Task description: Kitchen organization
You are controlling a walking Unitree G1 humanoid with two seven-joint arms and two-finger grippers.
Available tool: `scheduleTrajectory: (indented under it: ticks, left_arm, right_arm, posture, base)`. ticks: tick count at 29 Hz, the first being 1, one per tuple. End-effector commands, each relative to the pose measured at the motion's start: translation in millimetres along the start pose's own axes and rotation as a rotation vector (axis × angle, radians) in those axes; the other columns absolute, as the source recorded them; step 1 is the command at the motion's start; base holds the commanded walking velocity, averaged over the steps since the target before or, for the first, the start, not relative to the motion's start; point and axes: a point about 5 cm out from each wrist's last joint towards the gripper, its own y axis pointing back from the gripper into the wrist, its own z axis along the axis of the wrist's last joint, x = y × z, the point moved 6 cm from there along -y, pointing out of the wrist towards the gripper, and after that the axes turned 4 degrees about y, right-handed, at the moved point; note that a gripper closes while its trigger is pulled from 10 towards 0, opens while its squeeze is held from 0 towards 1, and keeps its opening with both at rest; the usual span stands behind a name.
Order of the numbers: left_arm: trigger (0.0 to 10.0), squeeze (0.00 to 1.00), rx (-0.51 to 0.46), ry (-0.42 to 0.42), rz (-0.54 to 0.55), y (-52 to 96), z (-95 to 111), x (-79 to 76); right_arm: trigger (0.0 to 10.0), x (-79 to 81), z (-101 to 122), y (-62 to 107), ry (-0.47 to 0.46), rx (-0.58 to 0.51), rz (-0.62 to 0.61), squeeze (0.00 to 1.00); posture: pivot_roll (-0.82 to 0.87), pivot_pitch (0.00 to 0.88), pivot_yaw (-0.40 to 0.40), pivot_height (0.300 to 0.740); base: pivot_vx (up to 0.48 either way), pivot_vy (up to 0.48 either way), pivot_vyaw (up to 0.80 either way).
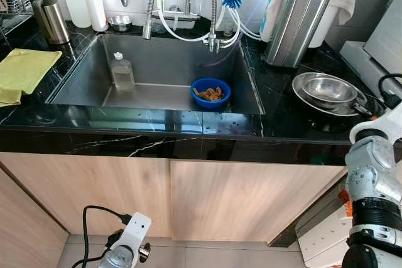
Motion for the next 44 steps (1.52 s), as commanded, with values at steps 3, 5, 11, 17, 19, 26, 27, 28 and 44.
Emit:
scheduleTrajectory:
  ticks: [3, 5, 11, 17, 19, 26, 27, 28, 44]
  left_arm:
    - [10.0, 0.0, 0.011, -0.025, -0.004, -0.2, -1, -2.8]
    - [10.0, 0.0, 0.01, -0.024, -0.004, -0.3, -1, -2.8]
    - [10.0, 0.0, 0.006, -0.022, -0.004, -0.5, 1, -2.7]
    - [10.0, 0.0, 0.004, -0.02, -0.005, -0.6, 1, -3.2]
    - [10.0, 0.0, 0.003, -0.02, -0.008, -0.6, 2, -3.9]
    - [10.0, 0.0, -0.001, -0.023, -0.011, -0.7, 3, -5.3]
    - [10.0, 0.0, -0.001, -0.023, -0.011, -0.7, 3, -5.3]
    - [10.0, 0.0, -0.001, -0.023, -0.011, -0.7, 3, -5.4]
    - [10.0, 0.0, -0.009, -0.015, 0.003, -0.8, 4, -5.2]
  right_arm:
    - [10.0, 8.7, 23, -0.5, 0.032, -0.087, 0.042, 0.0]
    - [10.0, 10.2, 26, -0.1, 0.031, -0.1, 0.049, 0.0]
    - [10.0, 17.1, 38, 3.0, 0.043, -0.159, 0.07, 0.0]
    - [10.0, 17.6, 38, 4.8, 0.062, -0.157, 0.065, 0.0]
    - [10.0, 11.9, 32, 6.5, 0.081, -0.125, 0.027, 0.0]
    - [10.0, 23.8, 43, 13.3, 0.083, -0.175, 0.07, 0.0]
    - [10.0, 23.8, 43, 13.3, 0.083, -0.175, 0.07, 0.0]
    - [10.0, 26.5, 46, 13.6, 0.085, -0.183, 0.08, 0.0]
    - [10.0, 137.3, -2, 35.4, 0.311, 0.031, 0.704, 0.0]
  posture:
    - [0.14, 0.044, -0.109, 0.74]
    - [0.14, 0.044, -0.109, 0.74]
    - [0.14, 0.044, -0.108, 0.74]
    - [0.14, 0.044, -0.109, 0.74]
    - [0.14, 0.042, -0.108, 0.74]
    - [0.14, 0.028, -0.108, 0.74]
    - [0.14, 0.028, -0.108, 0.74]
    - [0.14, 0.027, -0.108, 0.74]
    - [0.14, 0.027, -0.125, 0.74]
  base:
    - [0.0, 0.0, 0.0]
    - [0.0, 0.0, 0.0]
    - [0.0, 0.0, 0.0]
    - [0.0, 0.0, 0.0]
    - [0.0, 0.0, 0.0]
    - [0.0, 0.0, 0.0]
    - [0.0, 0.0, 0.0]
    - [0.0, 0.0, 0.0]
    - [0.0, 0.0, 0.0]
